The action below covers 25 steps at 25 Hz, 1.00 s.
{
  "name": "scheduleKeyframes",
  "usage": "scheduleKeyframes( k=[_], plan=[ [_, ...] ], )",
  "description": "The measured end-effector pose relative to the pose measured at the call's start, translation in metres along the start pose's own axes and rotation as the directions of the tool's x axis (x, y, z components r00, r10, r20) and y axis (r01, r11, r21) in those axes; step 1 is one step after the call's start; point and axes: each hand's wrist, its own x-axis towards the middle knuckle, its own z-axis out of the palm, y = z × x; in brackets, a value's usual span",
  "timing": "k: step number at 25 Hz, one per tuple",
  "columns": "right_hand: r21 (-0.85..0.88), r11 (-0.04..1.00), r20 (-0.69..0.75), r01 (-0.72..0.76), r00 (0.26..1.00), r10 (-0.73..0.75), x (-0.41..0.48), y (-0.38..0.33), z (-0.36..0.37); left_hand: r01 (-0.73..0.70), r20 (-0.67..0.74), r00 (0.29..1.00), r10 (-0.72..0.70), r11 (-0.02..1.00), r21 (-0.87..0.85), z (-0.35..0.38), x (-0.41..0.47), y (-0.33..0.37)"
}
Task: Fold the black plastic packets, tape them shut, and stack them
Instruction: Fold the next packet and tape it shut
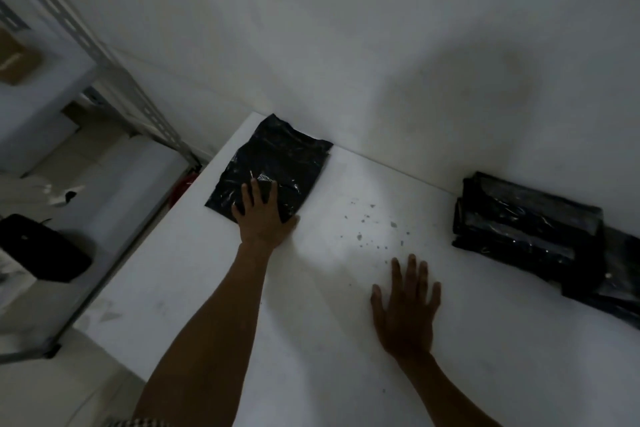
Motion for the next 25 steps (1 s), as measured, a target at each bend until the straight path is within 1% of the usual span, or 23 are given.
scheduleKeyframes(
  k=[2, 3, 6, 9, 10, 11, 12, 13, 14, 15, 16, 17, 18, 20, 22, 23, 24, 25],
  plan=[
    [0.002, 1.0, -0.018, -0.002, 1.0, 0.002, 0.002, 0.001, 0.001, -0.013, -0.08, 0.997, 0.015, 1.0, 0.019, 0.005, -0.005, 0.0],
    [0.004, 1.0, -0.026, -0.001, 1.0, 0.001, 0.002, 0.001, 0.001, -0.012, -0.095, 0.995, 0.014, 1.0, 0.02, 0.006, -0.007, 0.0],
    [0.005, 1.0, -0.007, 0.005, 1.0, -0.005, 0.001, 0.0, 0.0, 0.003, -0.081, 0.997, -0.003, 1.0, 0.005, 0.012, -0.02, 0.007],
    [0.035, 0.999, 0.03, 0.013, 0.999, -0.014, 0.003, 0.001, -0.003, -0.016, -0.062, 0.998, 0.016, 1.0, -0.003, 0.02, -0.05, 0.029],
    [0.075, 0.997, 0.044, 0.02, 0.999, -0.023, 0.005, 0.003, -0.003, -0.029, -0.058, 0.998, 0.03, 0.999, 0.013, 0.025, -0.064, 0.039],
    [0.151, 0.988, 0.044, 0.026, 0.998, -0.033, 0.006, 0.006, -0.003, -0.046, -0.046, 0.998, 0.048, 0.999, 0.026, 0.03, -0.081, 0.051],
    [0.274, 0.962, 0.031, 0.015, 0.999, -0.024, 0.007, 0.01, -0.006, -0.063, -0.017, 0.998, 0.064, 0.998, 0.031, 0.037, -0.099, 0.064],
    [0.43, 0.902, 0.012, -0.026, 1.0, 0.023, 0.006, 0.017, -0.014, -0.088, 0.008, 0.996, 0.087, 0.996, 0.024, 0.042, -0.119, 0.081],
    [0.57, 0.818, -0.012, -0.079, 0.995, 0.104, 0.003, 0.025, -0.023, -0.118, 0.038, 0.992, 0.117, 0.993, 0.021, 0.051, -0.139, 0.097],
    [0.662, 0.738, -0.043, -0.13, 0.977, 0.211, -0.003, 0.036, -0.033, -0.144, 0.087, 0.986, 0.142, 0.989, 0.026, 0.058, -0.159, 0.113],
    [0.709, 0.682, -0.068, -0.181, 0.945, 0.321, -0.01, 0.048, -0.042, -0.161, 0.137, 0.978, 0.155, 0.986, 0.034, 0.065, -0.178, 0.13],
    [0.725, 0.65, -0.088, -0.229, 0.904, 0.417, -0.021, 0.061, -0.049, -0.187, 0.172, 0.969, 0.18, 0.982, 0.026, 0.07, -0.197, 0.146],
    [0.724, 0.631, -0.103, -0.276, 0.863, 0.495, -0.033, 0.076, -0.055, -0.225, 0.216, 0.952, 0.217, 0.974, 0.009, 0.077, -0.216, 0.164],
    [0.721, 0.601, -0.098, -0.346, 0.807, 0.582, -0.058, 0.105, -0.062, -0.261, 0.335, 0.904, 0.265, 0.964, -0.056, 0.084, -0.25, 0.198],
    [0.734, 0.562, -0.106, -0.381, 0.754, 0.649, -0.083, 0.132, -0.067, -0.321, 0.337, 0.878, 0.339, 0.941, -0.11, 0.081, -0.282, 0.231],
    [0.728, 0.563, -0.135, -0.39, 0.724, 0.677, -0.097, 0.147, -0.07, -0.369, 0.336, 0.859, 0.386, 0.922, -0.117, 0.077, -0.295, 0.246],
    [0.701, 0.594, -0.18, -0.395, 0.707, 0.684, -0.11, 0.159, -0.072, -0.432, 0.359, 0.82, 0.445, 0.894, -0.12, 0.077, -0.303, 0.255],
    [0.653, 0.645, -0.223, -0.397, 0.713, 0.665, -0.123, 0.17, -0.075, -0.481, 0.316, 0.808, 0.498, 0.866, -0.136, 0.078, -0.305, 0.26]
  ],
)
